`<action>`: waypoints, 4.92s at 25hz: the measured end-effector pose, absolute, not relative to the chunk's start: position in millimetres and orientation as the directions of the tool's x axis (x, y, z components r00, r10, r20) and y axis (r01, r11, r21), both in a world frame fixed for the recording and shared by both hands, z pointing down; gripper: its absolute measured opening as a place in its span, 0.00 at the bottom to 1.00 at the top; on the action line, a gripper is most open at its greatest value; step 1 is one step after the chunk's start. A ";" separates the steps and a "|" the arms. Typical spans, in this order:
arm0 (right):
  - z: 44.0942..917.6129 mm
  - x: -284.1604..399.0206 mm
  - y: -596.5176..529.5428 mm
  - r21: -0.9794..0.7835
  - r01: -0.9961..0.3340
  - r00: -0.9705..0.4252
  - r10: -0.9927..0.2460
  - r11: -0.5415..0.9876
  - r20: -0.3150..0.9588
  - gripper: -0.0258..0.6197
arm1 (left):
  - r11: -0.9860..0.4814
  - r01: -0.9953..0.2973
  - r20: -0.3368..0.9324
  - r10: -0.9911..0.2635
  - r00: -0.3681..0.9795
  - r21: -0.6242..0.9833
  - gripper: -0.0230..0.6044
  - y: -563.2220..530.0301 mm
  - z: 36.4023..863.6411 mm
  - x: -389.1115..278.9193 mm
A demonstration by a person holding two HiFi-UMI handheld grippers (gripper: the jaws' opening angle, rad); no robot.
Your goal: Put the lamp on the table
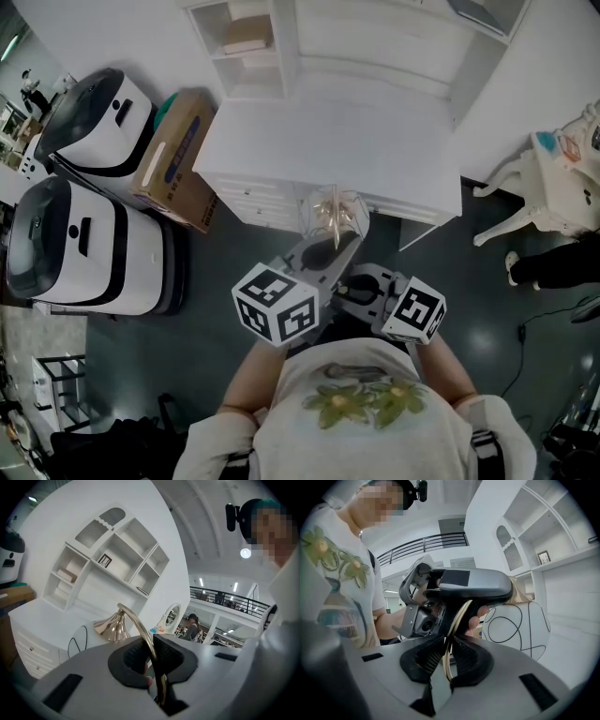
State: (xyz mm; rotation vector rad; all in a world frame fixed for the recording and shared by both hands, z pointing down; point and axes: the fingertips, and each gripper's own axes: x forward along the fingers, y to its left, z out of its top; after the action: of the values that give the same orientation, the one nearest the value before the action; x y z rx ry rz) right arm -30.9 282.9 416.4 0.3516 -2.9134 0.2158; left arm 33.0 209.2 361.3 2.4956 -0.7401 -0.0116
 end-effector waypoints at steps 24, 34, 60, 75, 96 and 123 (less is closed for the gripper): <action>380.0 -49.9 187.3 -0.099 -0.198 -0.965 -0.176 0.975 0.192 0.14 | -0.707 -0.503 0.087 -0.536 0.840 0.497 0.12 111.5 324.4 13.2; 357.2 -37.6 108.9 -0.043 -0.164 -0.973 -0.154 0.986 0.171 0.14 | -0.712 -0.528 0.074 -0.562 0.824 0.463 0.12 32.7 299.4 24.7; 349.9 -47.5 -23.2 -0.044 -0.164 -0.972 -0.154 0.985 0.177 0.15 | -0.718 -0.500 0.088 -0.528 0.844 0.484 0.11 -101.0 294.5 19.6; 364.7 -61.0 -88.1 -0.082 -0.222 -0.961 -0.204 0.972 0.186 0.15 | -0.743 -0.444 0.107 -0.456 0.884 0.501 0.11 -161.6 310.7 11.8; 387.0 -63.3 -123.8 -0.110 -0.242 -0.953 -0.215 0.964 0.212 0.15 | -0.747 -0.424 0.119 -0.428 0.896 0.512 0.11 -195.8 333.7 11.8; 401.1 -56.7 -130.4 -0.128 -0.186 -0.962 -0.154 0.974 0.228 0.15 | -0.719 -0.484 0.164 -0.470 0.868 0.498 0.11 -206.5 350.5 17.1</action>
State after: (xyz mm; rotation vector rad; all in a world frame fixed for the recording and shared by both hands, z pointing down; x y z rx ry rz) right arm -56.7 -130.4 401.1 0.2528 -2.9045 0.2185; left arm 17.1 -206.5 350.5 2.4955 -0.6919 0.0347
